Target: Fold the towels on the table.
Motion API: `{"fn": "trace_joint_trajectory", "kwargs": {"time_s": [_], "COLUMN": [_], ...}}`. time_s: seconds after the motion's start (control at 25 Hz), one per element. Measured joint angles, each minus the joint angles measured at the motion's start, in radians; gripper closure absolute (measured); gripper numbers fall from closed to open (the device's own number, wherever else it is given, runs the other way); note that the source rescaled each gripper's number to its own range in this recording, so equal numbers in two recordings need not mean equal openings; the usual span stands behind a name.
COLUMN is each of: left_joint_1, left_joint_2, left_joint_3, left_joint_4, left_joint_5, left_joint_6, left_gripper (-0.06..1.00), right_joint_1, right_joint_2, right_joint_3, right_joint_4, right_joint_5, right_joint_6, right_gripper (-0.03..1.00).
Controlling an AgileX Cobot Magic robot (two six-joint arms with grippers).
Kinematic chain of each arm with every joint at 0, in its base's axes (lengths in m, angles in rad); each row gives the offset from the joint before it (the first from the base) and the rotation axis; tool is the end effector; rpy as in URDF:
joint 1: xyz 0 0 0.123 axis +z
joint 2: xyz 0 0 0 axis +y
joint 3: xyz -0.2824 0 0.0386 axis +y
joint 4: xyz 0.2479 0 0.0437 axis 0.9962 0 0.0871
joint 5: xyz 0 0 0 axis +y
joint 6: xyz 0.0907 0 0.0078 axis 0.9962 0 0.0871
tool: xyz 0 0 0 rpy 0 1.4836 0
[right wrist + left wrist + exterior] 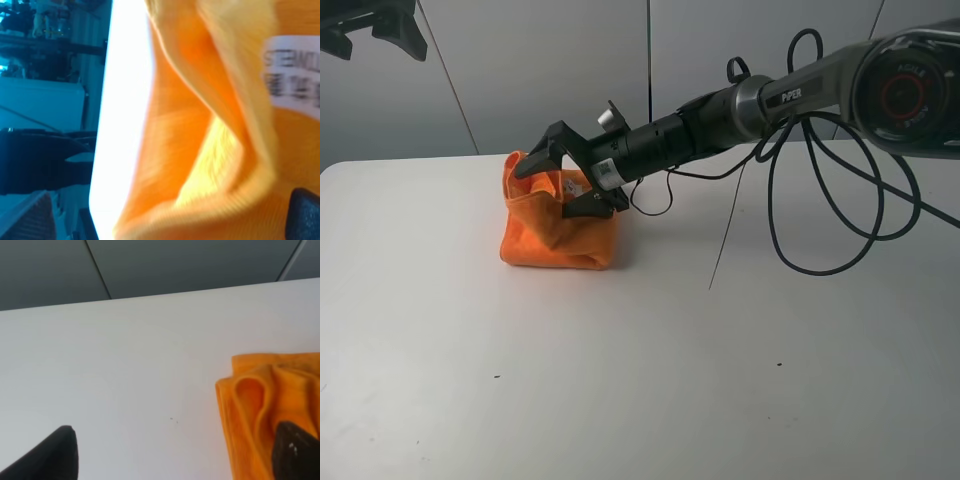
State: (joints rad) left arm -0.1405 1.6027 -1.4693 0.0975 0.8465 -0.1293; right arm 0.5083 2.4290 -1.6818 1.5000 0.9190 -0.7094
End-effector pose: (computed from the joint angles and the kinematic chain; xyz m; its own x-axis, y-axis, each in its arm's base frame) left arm 0.3535 -0.0433 0.3437 -0.7741 0.0445 -0.6315 0.0444 0.9989 0.0159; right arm 0.3936 0.3020 0.1042 -0.9827 -0.0747 -0.1692 -0.1849 0.4096 0.8933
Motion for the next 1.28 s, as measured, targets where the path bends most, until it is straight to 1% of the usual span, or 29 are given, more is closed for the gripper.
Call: {"fn": "trace_joint_trajectory", "kwargs": {"time_s": [0.32, 0.44, 0.56, 0.6, 0.72, 0.84, 1.0, 1.12, 1.28], "left_joint_1": [0.000, 0.000, 0.000, 0.000, 0.000, 0.000, 0.007, 0.044, 0.134], "left_joint_2": [-0.004, -0.006, -0.006, -0.008, -0.020, -0.053, -0.123, -0.182, -0.280], "left_joint_3": [-0.068, -0.070, -0.070, -0.070, -0.070, -0.070, -0.028, 0.036, 0.147], "left_joint_4": [0.002, 0.002, 0.002, 0.002, 0.002, 0.009, 0.037, 0.025, 0.021], "left_joint_5": [0.059, 0.078, 0.092, 0.097, 0.125, 0.148, 0.178, 0.182, 0.188], "left_joint_6": [0.008, 0.019, 0.024, 0.025, 0.025, 0.026, 0.026, 0.026, 0.028], "left_gripper": [-0.05, -0.05, -0.05, -0.05, -0.05, -0.05, -0.05, -0.05, -0.05], "right_joint_1": [0.046, 0.052, 0.039, 0.028, -0.025, -0.110, -0.245, -0.328, -0.431], "right_joint_2": [-0.059, -0.082, -0.123, -0.138, -0.176, -0.205, -0.251, -0.325, -0.485], "right_joint_3": [-0.025, -0.025, -0.025, -0.025, -0.025, -0.025, -0.009, 0.046, 0.140], "right_joint_4": [0.008, -0.015, -0.106, -0.153, -0.308, -0.449, -0.586, -0.667, -0.768], "right_joint_5": [0.018, 0.020, 0.022, 0.023, 0.023, 0.023, 0.049, 0.059, 0.065], "right_joint_6": [-0.007, -0.031, -0.055, -0.056, -0.012, 0.073, 0.171, 0.212, 0.255], "right_gripper": [-0.03, -0.03, -0.03, -0.03, -0.03, -0.03, -0.03, -0.03, -0.03]}}
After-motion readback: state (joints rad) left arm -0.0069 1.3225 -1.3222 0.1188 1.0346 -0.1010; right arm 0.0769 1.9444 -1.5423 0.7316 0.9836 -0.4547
